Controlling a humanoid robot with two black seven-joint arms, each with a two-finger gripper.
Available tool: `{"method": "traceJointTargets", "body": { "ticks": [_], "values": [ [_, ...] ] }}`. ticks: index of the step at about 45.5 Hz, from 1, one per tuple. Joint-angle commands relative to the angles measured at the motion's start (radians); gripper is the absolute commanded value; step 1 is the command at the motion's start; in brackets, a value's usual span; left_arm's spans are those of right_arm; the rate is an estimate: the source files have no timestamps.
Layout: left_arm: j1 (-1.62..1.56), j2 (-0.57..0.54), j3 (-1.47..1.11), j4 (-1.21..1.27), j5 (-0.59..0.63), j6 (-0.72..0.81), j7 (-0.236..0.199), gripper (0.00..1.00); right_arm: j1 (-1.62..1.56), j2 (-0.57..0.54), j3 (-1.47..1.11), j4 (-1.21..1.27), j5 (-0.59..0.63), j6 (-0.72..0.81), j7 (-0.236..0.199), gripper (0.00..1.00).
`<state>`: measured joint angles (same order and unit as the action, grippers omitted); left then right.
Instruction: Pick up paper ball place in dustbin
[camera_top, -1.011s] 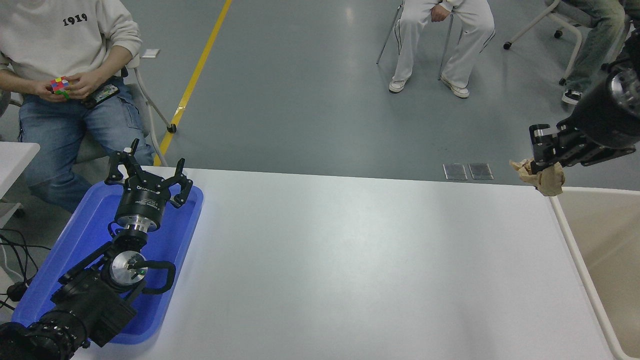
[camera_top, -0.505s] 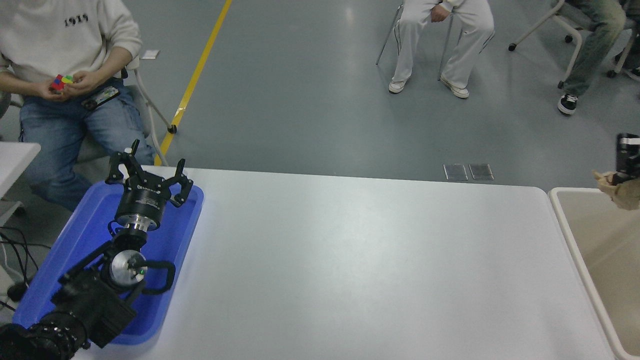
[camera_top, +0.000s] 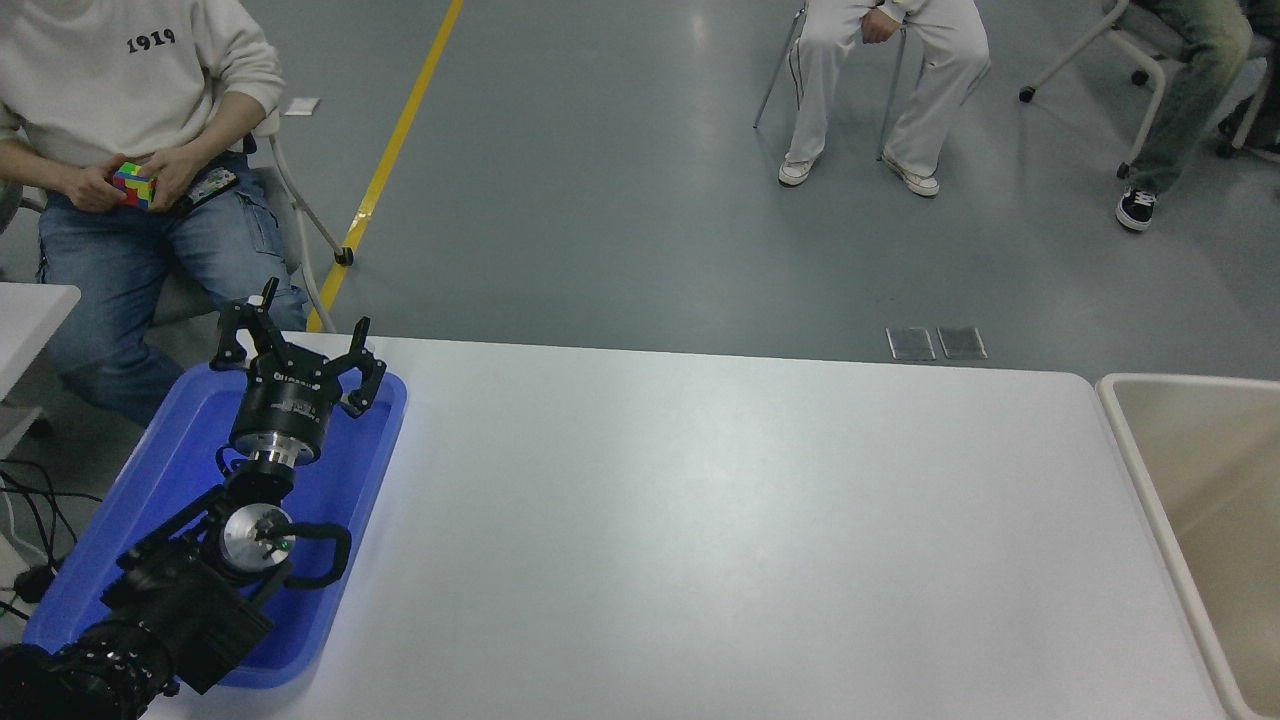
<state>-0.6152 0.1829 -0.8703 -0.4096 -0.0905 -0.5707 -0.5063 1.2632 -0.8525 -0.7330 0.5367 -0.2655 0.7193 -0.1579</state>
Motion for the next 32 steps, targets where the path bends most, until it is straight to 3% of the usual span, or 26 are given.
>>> {"method": "traceJointTargets", "body": {
  "ticks": [1,11,17,32],
  "values": [
    [0.000,0.000,0.000,0.000,0.000,0.000,0.000,1.00,-0.317,0.081,0.224,-0.103,0.002,-0.271,0.000,0.00],
    [0.000,0.000,-0.001,0.000,0.000,0.000,-0.001,1.00,-0.435,0.167,0.274,-0.136,0.002,-0.615,0.001,0.00],
    [0.000,0.001,-0.001,0.000,0.000,0.000,-0.001,1.00,-0.487,0.229,0.296,-0.210,0.003,-0.737,0.003,0.00],
    [0.000,0.000,0.000,0.000,0.000,0.000,-0.001,1.00,-0.571,0.365,0.333,-0.365,0.003,-0.798,0.004,0.00]
  ]
}}
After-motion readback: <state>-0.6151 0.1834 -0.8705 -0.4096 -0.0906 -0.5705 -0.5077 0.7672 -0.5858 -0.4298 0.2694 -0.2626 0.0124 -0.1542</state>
